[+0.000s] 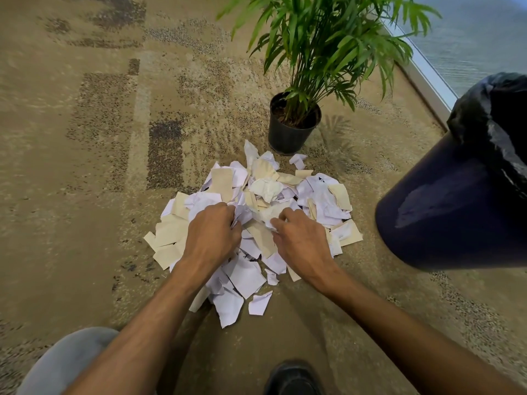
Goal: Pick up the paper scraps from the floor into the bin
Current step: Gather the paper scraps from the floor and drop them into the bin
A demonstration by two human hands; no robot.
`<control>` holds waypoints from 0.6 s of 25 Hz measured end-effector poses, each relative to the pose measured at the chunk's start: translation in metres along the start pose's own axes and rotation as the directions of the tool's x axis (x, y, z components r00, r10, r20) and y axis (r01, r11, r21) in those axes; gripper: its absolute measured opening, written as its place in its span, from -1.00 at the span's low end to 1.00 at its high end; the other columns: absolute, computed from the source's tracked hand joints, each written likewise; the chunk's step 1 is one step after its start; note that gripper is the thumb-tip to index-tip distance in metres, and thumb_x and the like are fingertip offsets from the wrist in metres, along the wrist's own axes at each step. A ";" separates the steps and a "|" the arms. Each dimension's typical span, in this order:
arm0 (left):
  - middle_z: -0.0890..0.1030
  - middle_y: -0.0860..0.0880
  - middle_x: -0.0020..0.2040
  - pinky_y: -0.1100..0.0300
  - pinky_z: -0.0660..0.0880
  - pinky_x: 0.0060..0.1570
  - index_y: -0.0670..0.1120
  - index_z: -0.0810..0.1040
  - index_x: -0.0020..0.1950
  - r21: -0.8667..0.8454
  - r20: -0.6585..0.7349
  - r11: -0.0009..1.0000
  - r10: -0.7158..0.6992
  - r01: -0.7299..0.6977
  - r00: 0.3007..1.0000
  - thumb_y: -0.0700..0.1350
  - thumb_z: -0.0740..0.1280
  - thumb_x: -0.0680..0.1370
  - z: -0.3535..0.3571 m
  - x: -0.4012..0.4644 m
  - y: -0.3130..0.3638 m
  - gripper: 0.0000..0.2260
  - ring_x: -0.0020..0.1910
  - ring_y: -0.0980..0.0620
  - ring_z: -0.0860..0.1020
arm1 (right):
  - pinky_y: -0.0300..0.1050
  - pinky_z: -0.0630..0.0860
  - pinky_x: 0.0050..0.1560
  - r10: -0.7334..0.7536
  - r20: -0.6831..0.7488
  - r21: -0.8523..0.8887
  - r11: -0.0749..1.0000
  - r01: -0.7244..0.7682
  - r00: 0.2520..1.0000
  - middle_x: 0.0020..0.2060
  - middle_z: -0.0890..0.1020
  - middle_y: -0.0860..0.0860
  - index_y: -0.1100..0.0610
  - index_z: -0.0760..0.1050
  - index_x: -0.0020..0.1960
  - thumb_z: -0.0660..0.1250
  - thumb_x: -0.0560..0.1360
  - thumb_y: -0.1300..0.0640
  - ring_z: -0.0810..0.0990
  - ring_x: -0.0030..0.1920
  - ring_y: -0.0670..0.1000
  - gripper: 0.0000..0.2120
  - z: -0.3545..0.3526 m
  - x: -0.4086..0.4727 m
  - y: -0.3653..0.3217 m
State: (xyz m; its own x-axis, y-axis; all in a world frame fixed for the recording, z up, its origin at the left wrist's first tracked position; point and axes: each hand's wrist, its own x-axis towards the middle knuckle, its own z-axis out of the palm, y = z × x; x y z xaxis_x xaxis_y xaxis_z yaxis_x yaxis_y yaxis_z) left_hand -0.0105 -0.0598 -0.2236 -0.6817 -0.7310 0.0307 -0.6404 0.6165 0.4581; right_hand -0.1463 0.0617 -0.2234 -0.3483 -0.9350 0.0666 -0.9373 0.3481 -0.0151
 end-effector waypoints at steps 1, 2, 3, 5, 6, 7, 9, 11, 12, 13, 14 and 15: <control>0.35 -0.03 -0.42 0.12 0.14 -0.43 -0.18 0.39 -0.34 -0.039 -0.009 0.999 -0.012 0.011 1.000 -0.09 0.32 0.51 -0.001 0.000 0.000 -0.73 -0.38 -0.09 0.34 | -0.11 0.39 -0.38 0.045 -0.023 0.106 0.993 -0.043 0.999 -0.17 0.60 0.02 0.12 0.64 -0.04 0.37 0.51 0.11 0.56 -0.16 0.10 -0.89 -0.005 -0.001 0.004; 0.35 -0.03 -0.44 0.13 0.13 -0.45 -0.19 0.39 -0.35 -0.087 -0.022 0.996 -0.027 0.025 0.999 -0.07 0.33 0.51 -0.002 0.000 0.001 -0.70 -0.41 -0.09 0.34 | -0.09 0.41 -0.33 0.101 -0.031 0.217 0.972 -0.092 0.994 -0.18 0.61 0.03 0.13 0.64 -0.02 0.35 0.52 0.08 0.57 -0.15 0.11 -0.86 -0.011 -0.001 0.008; 0.35 -0.05 -0.47 0.13 0.13 -0.46 -0.19 0.38 -0.36 -0.138 -0.034 0.990 -0.044 0.039 0.998 -0.06 0.34 0.50 -0.003 0.001 0.002 -0.69 -0.43 -0.11 0.34 | -0.07 0.44 -0.29 0.166 -0.038 0.312 0.939 -0.146 0.985 -0.19 0.64 0.04 0.14 0.64 0.01 0.37 0.52 0.05 0.58 -0.17 0.09 -0.82 -0.017 0.000 0.014; 0.39 -0.11 -0.48 0.10 0.20 -0.45 -0.22 0.40 -0.37 -0.223 -0.053 0.973 -0.070 0.056 0.996 -0.07 0.38 0.48 -0.003 0.002 0.004 -0.68 -0.43 -0.16 0.39 | -0.09 0.40 -0.31 0.272 -0.003 0.474 0.848 -0.238 0.962 -0.32 0.62 0.07 0.17 0.63 -0.08 0.44 0.47 0.00 0.52 -0.33 0.02 -0.78 -0.025 0.003 0.029; 0.44 -0.16 -0.46 0.07 0.28 -0.44 -0.24 0.43 -0.36 -0.258 -0.061 0.964 -0.078 0.060 0.995 -0.08 0.40 0.47 -0.003 0.003 0.005 -0.69 -0.41 -0.18 0.43 | -0.10 0.34 -0.35 0.308 0.015 0.543 0.796 -0.266 0.951 -0.40 0.58 0.11 0.19 0.59 -0.18 0.47 0.43 -0.01 0.42 -0.41 -0.02 -0.75 -0.028 0.004 0.036; 0.49 -0.20 -0.43 0.02 0.37 -0.40 -0.26 0.47 -0.34 -0.287 -0.069 0.956 -0.080 0.057 0.994 -0.07 0.40 0.46 -0.003 0.003 0.007 -0.70 -0.39 -0.19 0.47 | -0.11 0.28 -0.38 0.334 0.032 0.599 0.748 -0.286 0.942 -0.43 0.55 0.15 0.23 0.57 -0.23 0.49 0.41 -0.01 0.35 -0.44 -0.05 -0.70 -0.031 0.004 0.041; 0.57 -0.20 -0.37 -0.04 0.47 -0.33 -0.25 0.56 -0.27 -0.329 -0.095 0.943 -0.077 0.041 0.993 -0.03 0.38 0.45 -0.006 0.003 0.010 -0.72 -0.34 -0.16 0.53 | -0.19 0.22 -0.44 0.376 0.064 0.683 0.659 -0.315 0.924 -0.44 0.57 0.15 0.20 0.59 -0.28 0.51 0.40 0.01 0.33 -0.46 -0.11 -0.73 -0.041 0.001 0.047; 0.57 -0.17 -0.38 0.04 0.43 -0.36 -0.23 0.57 -0.27 -0.380 -0.137 0.924 -0.093 0.034 0.986 -0.05 0.42 0.45 -0.014 0.003 0.018 -0.75 -0.39 -0.11 0.51 | -0.24 0.25 -0.45 0.383 0.080 0.738 0.597 -0.313 0.920 -0.50 0.57 -0.02 0.09 0.57 -0.35 0.53 0.40 0.05 0.39 -0.49 -0.16 -0.77 -0.055 -0.003 0.050; 0.55 -0.16 -0.40 0.09 0.39 -0.38 -0.23 0.58 -0.28 -0.402 -0.156 0.915 -0.107 0.036 0.982 -0.08 0.44 0.45 -0.021 0.002 0.025 -0.77 -0.42 -0.08 0.46 | -0.21 0.31 -0.44 0.378 0.075 0.758 0.579 -0.299 0.923 -0.48 0.59 -0.06 0.07 0.58 -0.35 0.53 0.40 0.06 0.45 -0.48 -0.15 -0.79 -0.063 -0.006 0.052; 0.55 -0.16 -0.42 0.13 0.35 -0.39 -0.24 0.59 -0.28 -0.424 -0.170 0.905 -0.121 0.039 0.978 -0.10 0.46 0.44 -0.027 0.003 0.033 -0.78 -0.44 -0.04 0.42 | -0.12 0.39 -0.38 0.379 0.061 0.769 0.572 -0.285 0.924 -0.43 0.64 -0.03 0.08 0.62 -0.30 0.53 0.40 0.06 0.52 -0.43 -0.09 -0.83 -0.071 -0.007 0.053; 0.55 -0.17 -0.42 0.16 0.32 -0.39 -0.24 0.61 -0.27 -0.444 -0.177 0.895 -0.133 0.042 0.975 -0.10 0.47 0.44 -0.035 0.003 0.042 -0.79 -0.45 -0.01 0.39 | -0.06 0.43 -0.35 0.386 0.041 0.774 0.571 -0.274 0.922 -0.38 0.67 0.03 0.10 0.66 -0.23 0.52 0.41 0.05 0.56 -0.39 -0.02 -0.87 -0.080 -0.008 0.054; 0.56 -0.18 -0.41 0.17 0.31 -0.40 -0.25 0.62 -0.26 -0.462 -0.182 0.886 -0.148 0.048 0.972 -0.10 0.48 0.43 -0.042 0.003 0.052 -0.79 -0.46 0.01 0.37 | 0.00 0.49 -0.31 0.393 0.013 0.781 0.570 -0.255 0.920 -0.33 0.69 0.05 0.09 0.68 -0.16 0.51 0.42 0.04 0.60 -0.34 0.03 -0.88 -0.092 -0.010 0.056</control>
State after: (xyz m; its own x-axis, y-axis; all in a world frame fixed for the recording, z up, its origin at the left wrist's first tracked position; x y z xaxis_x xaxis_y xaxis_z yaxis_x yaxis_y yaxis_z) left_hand -0.0304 -0.0420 -0.1620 -0.5038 -0.8549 0.1237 -0.4365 0.3755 0.8176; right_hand -0.1940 0.0970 -0.1331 -0.6886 -0.7239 0.0419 -0.4527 0.3840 -0.8047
